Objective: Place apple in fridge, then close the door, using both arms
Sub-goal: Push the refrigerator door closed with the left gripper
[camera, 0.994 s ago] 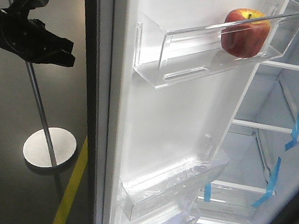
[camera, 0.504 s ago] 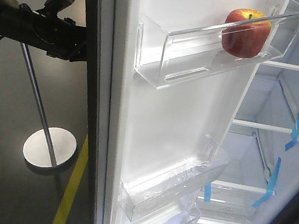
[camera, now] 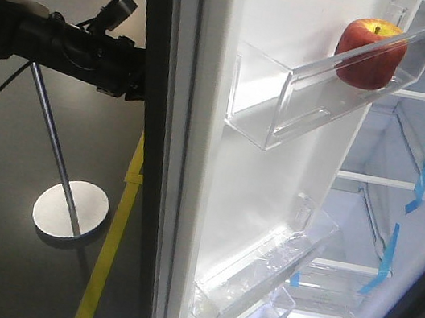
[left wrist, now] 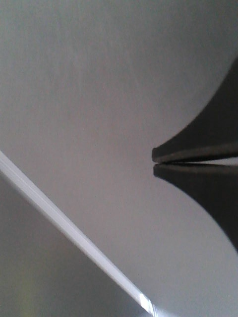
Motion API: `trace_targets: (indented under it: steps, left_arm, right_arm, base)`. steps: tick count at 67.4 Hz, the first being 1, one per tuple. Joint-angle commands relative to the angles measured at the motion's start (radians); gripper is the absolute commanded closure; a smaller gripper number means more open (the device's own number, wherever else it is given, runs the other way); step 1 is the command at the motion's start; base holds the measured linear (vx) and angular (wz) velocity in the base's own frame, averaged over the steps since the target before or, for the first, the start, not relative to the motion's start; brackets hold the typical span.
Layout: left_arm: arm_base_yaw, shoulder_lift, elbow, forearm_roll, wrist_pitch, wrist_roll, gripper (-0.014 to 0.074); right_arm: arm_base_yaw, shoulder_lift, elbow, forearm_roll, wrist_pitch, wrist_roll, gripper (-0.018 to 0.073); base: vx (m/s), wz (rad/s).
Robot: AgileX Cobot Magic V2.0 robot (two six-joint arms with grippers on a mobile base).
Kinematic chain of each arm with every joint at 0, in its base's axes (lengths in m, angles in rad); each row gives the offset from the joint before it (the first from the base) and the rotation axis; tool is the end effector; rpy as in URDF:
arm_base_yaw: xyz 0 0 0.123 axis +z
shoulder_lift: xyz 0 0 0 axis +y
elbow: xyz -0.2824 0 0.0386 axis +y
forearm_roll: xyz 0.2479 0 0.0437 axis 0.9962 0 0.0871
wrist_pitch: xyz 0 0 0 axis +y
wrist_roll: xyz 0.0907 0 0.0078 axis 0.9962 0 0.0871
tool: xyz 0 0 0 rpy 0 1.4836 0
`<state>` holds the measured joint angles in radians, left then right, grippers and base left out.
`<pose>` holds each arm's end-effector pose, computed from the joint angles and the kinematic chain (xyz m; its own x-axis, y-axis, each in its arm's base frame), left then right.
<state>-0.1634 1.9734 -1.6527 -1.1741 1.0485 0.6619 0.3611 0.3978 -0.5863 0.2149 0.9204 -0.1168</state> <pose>0.4146 -0.1422 0.2909 -0.8408 0.0114 -0.5412 0.4678 0.5184 -0.7158 0.0527 0.0364 0.3042 -0.5607 -0.1964 -0.8044 -0.4680 0.8766 0.1122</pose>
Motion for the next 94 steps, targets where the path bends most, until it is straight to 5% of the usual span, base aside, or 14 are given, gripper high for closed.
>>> trace_targets:
  steps: [1,54,76,84,94]
  left_arm:
    - [-0.038,-0.058,-0.035,-0.088,0.019,0.010,0.0603]
    - [-0.426,-0.058,-0.035,-0.137,-0.129,0.067,0.0603]
    - [-0.443,-0.060,-0.035,-0.120,-0.100,0.113,0.0603]
    - [-0.443,-0.081,-0.035,-0.031,-0.099,0.105,0.0603]
    - [-0.443,-0.158,-0.035,0.241,-0.169,-0.023,0.0603]
  right_arm:
    - [0.000,0.005,-0.025,0.010,-0.055,-0.006,-0.0028]
    - [0.000,0.005,-0.025,0.010,-0.055,-0.006,-0.0028]
    - [0.000,0.005,-0.025,0.010,-0.055,-0.006,-0.0028]
    - [0.000,0.005,-0.025,0.010,-0.055,-0.006,-0.0028]
    - [0.000,0.005,-0.025,0.010,-0.053,-0.006,-0.0028]
  base:
    - [0.00,0.00]
    - [0.00,0.00]
    - [0.00,0.00]
    - [0.00,0.00]
    - [0.00,0.00]
